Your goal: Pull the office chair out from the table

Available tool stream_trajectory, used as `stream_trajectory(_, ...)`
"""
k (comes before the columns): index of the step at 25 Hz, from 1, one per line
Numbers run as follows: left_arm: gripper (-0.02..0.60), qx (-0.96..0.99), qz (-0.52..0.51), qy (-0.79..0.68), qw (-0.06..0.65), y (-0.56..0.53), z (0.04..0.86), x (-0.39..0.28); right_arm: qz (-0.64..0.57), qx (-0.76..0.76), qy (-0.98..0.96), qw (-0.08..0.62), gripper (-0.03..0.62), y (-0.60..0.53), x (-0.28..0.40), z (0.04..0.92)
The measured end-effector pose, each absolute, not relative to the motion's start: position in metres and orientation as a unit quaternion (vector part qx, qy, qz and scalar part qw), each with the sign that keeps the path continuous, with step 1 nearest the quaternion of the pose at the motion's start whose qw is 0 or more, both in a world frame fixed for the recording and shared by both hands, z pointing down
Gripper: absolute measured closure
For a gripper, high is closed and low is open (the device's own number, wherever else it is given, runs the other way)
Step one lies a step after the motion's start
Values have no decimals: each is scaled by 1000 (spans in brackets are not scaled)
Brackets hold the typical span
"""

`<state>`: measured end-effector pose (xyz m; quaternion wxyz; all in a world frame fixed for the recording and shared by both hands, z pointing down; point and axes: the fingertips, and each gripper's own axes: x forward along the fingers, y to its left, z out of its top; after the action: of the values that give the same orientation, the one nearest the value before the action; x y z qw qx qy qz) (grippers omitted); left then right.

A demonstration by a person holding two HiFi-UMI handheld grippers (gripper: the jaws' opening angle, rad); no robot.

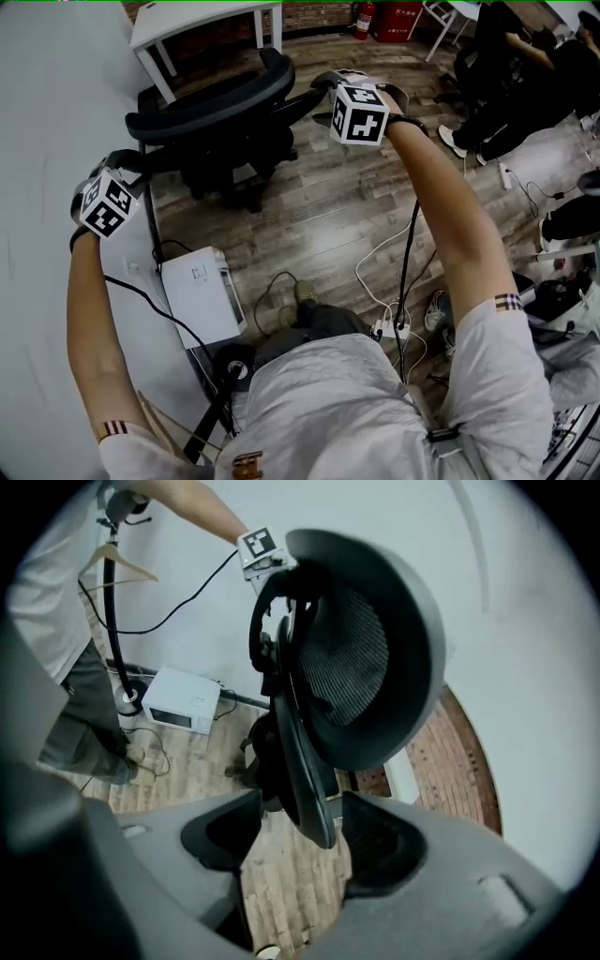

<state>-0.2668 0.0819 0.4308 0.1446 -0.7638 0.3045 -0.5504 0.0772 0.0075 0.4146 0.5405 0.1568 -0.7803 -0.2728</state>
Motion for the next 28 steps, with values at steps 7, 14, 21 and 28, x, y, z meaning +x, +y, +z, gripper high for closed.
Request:
stream_trajectory(7,405,-812,-401,404,130,119,376,-234,-242,225,-835,441,333,55,67,372)
stream_trajectory(14,405,-857,-191,469,101,172,321,-161,-197,265,-901,282,353,106,61,328)
stream_trajectory(21,427,-871,-22,489,51,206,287,-100,-156,257,-936,182,411,154,57,318)
stream_trajectory(28,514,-882,35,469,35,224,279,-60,-117,269,-950,106,515,182,47,310)
